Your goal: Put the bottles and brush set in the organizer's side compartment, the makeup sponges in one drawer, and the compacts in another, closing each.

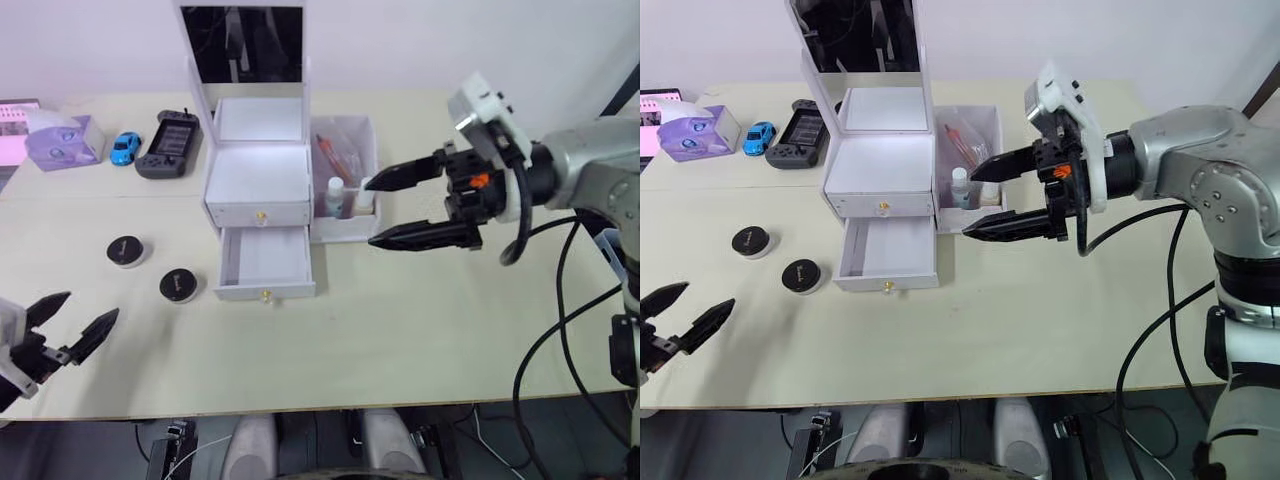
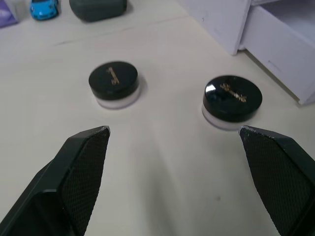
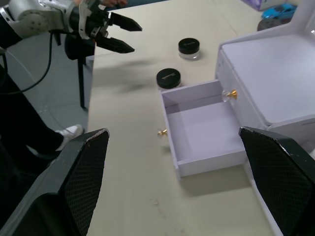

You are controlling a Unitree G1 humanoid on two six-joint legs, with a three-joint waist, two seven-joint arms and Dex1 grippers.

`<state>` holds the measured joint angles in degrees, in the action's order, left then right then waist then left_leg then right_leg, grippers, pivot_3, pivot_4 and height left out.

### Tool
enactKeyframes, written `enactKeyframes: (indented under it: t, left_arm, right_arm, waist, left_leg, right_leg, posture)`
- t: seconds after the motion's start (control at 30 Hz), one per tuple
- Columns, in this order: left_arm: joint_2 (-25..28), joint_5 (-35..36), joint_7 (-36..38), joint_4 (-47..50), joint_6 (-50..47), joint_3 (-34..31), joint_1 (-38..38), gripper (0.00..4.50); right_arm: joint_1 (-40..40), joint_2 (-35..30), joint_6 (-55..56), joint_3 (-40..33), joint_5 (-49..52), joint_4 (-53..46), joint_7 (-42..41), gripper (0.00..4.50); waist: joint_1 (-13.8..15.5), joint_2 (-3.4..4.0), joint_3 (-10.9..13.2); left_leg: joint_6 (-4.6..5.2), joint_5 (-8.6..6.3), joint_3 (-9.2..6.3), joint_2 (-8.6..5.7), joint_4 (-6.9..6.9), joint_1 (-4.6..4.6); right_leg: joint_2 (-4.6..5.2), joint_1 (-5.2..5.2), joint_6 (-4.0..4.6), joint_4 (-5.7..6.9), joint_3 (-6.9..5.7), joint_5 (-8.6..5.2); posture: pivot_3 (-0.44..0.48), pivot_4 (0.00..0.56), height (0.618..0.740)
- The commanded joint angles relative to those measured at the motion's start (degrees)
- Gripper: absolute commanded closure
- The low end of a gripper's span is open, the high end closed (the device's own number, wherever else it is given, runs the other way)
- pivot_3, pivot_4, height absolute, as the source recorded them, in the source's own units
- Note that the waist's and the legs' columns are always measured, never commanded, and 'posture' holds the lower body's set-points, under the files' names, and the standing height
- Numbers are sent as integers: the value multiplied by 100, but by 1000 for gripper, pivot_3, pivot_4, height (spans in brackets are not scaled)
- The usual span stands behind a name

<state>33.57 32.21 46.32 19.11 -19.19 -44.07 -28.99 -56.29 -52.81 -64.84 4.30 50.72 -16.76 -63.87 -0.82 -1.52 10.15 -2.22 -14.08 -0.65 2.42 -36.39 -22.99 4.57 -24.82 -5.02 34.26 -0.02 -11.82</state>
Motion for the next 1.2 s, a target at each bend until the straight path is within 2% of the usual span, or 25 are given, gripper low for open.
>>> enactKeyframes:
  t: [0.03,0.27,0.57,0.83,1.03,1.1,1.2]
  left_arm:
    - [-88,83,-118,383,-41,149,-69,84]
    - [421,-62,-770,580,-1088,888,612,84]
    - [1115,-362,-1182,384,-2189,1872,1707,84]
    - [1417,-476,-1493,360,-3141,2416,2523,84]
    - [1385,-602,-1473,132,-3153,2681,2762,84]
    - [1400,-637,-1446,72,-3181,2765,2812,602]
    - [1398,-647,-1441,11,-3210,2801,2874,1826]
  right_arm:
    - [-214,2,-105,-96,55,-26,-2,0]
    - [-131,31,-136,-198,-62,-108,293,0]
    - [83,-1,-292,-423,56,-396,737,0]
    - [225,28,-405,-592,168,-551,1051,0]
    - [246,33,-433,-635,241,-587,1209,0]
    - [252,26,-423,-624,233,-598,1248,0]
    - [275,8,-407,-592,192,-619,1300,0]
  waist:
    - [16,0,0]
    - [2,-4,-3]
    - [-1,-3,-3]
    - [3,-4,-3]
    - [6,-4,-3]
    - [3,-5,-3]
    - [6,-5,-3]
  left_leg:
    - [0,0,-1,0,0,0]
    - [0,0,-1,1,-5,1]
    - [1,1,0,2,4,0]
    - [1,1,-1,2,2,7]
    - [1,1,-1,2,4,7]
    - [1,1,-1,2,3,7]
    - [1,1,-1,2,3,7]
  right_leg:
    - [-1,-1,0,1,-1,0]
    - [-2,0,5,7,-2,3]
    - [-9,-3,5,8,-1,4]
    - [-10,3,5,11,0,5]
    - [-11,3,5,12,0,5]
    - [-11,3,5,12,0,5]
    - [-11,3,5,12,0,5]
  posture:
    - [0,150,740]
    - [0,150,740]
    - [0,150,740]
    - [0,150,740]
    - [0,150,740]
    - [0,150,740]
    - [0,150,740]
